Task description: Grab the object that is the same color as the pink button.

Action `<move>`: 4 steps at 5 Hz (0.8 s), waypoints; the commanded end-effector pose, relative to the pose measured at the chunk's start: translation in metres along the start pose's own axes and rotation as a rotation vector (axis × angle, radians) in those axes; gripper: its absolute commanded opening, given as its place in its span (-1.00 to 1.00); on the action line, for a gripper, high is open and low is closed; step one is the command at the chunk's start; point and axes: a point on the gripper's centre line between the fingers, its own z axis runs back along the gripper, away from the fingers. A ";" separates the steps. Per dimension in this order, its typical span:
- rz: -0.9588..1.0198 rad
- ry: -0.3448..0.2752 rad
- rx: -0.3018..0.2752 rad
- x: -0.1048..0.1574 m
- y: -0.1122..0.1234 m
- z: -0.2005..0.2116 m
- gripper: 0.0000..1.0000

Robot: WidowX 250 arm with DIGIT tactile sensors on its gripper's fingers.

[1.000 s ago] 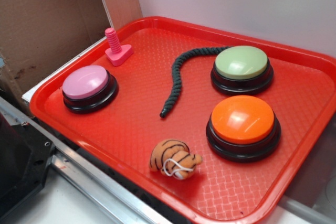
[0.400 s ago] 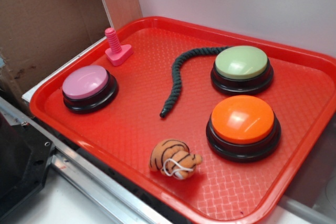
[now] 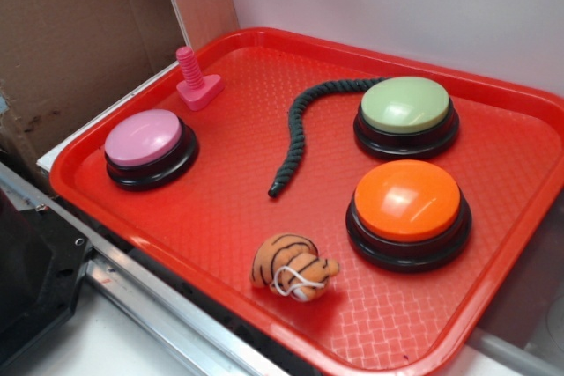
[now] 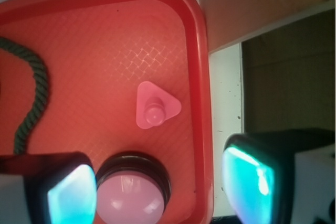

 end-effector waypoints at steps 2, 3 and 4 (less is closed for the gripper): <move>-0.058 -0.031 0.038 0.006 0.002 -0.028 1.00; -0.069 -0.027 0.038 0.007 0.002 -0.035 1.00; -0.076 -0.029 0.049 0.008 0.000 -0.042 1.00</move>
